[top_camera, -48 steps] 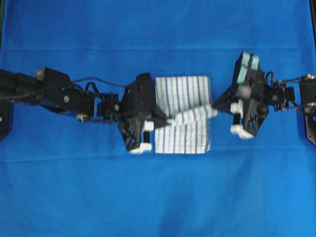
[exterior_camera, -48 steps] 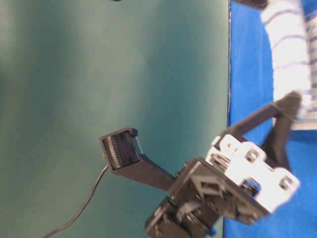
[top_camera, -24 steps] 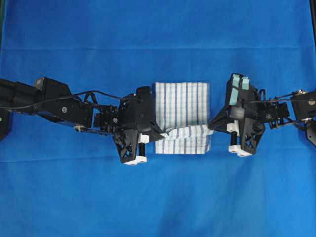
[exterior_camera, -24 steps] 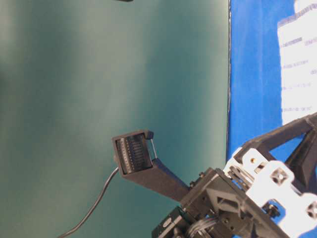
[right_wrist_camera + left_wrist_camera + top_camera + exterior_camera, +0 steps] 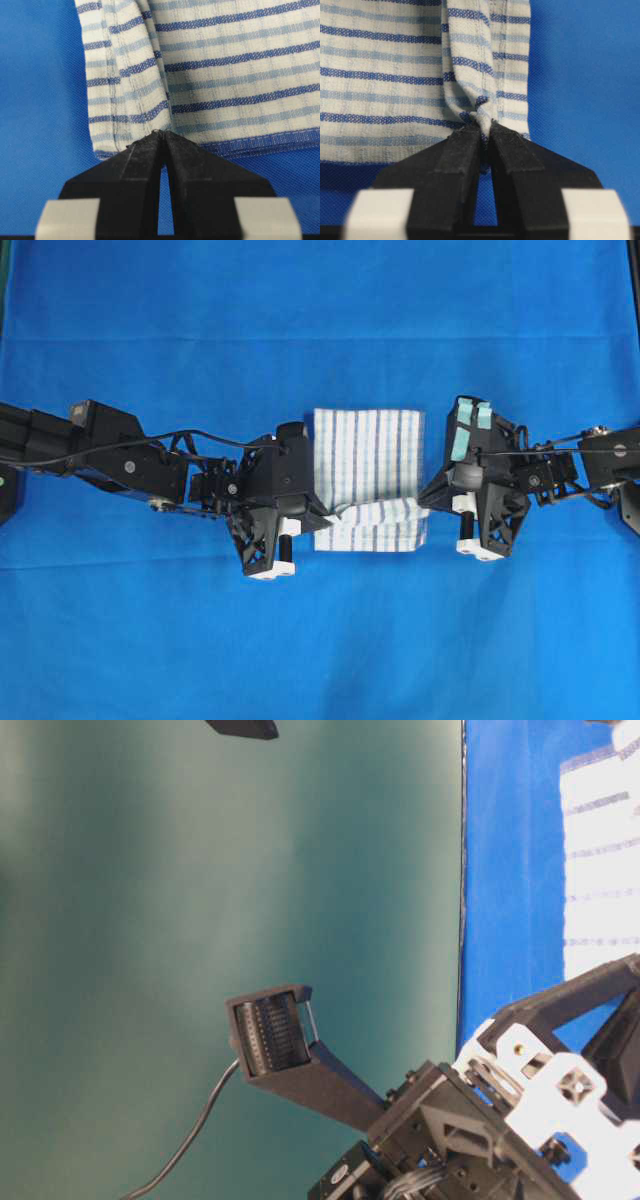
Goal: Fold the blue towel.
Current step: 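Fold the top end down toward the bottom end with both grippers, then open both grippers and withdraw them sideways from the towel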
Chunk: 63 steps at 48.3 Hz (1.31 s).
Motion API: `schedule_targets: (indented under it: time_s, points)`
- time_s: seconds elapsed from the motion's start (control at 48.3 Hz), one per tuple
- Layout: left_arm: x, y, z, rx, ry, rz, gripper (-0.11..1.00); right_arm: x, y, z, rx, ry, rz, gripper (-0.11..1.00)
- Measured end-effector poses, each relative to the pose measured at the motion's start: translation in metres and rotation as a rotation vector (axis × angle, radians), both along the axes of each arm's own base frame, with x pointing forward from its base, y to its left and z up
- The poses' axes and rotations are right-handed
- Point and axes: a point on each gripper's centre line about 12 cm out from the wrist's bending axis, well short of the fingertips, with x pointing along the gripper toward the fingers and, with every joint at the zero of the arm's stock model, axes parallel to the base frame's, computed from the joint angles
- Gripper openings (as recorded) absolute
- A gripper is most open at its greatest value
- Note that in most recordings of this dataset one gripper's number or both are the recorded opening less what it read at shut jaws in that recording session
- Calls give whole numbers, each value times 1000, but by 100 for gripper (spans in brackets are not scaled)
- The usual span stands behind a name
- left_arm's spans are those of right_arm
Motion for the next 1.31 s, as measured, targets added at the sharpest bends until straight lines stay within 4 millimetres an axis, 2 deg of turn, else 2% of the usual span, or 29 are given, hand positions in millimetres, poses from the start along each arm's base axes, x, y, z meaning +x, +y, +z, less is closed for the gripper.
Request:
schedule_targets:
  time_s: [0.104, 0.228, 0.29, 0.331, 0.456, 0.559, 0.767, 0.87, 1.057, 1.305]
  points:
    - [0, -1, 0, 0, 2, -2, 37, 1, 0, 0, 3, 0, -4, 8]
    - [0, -1, 5, 2, -3, -4, 56, 2, 0, 2, 8, -3, -9, 44]
    - [-1, -1, 12, 11, -12, -13, 58, 3, 0, 3, 6, -2, -10, 60]
    - [-2, 0, 18, 21, -17, -21, 58, 3, 0, 4, 3, 3, -12, 65]
    - [-7, 7, 40, 69, -39, -48, 58, 2, -2, 14, -26, 11, -5, 58]
    - [-10, 21, 52, 103, -58, -42, 58, 0, -12, 24, -60, 9, -18, 59]
    - [-12, 59, 53, 138, -54, 26, 58, -6, -52, 29, -123, 15, -110, 59]
    - [-13, 70, 53, 138, -52, 54, 58, -9, -69, 29, -152, 18, -142, 59]
    - [-13, 76, 53, 140, -53, 67, 58, -10, -80, 30, -175, 13, -160, 59]
    - [-14, 76, 53, 138, -59, 71, 58, -12, -82, 28, -172, 15, -165, 59]
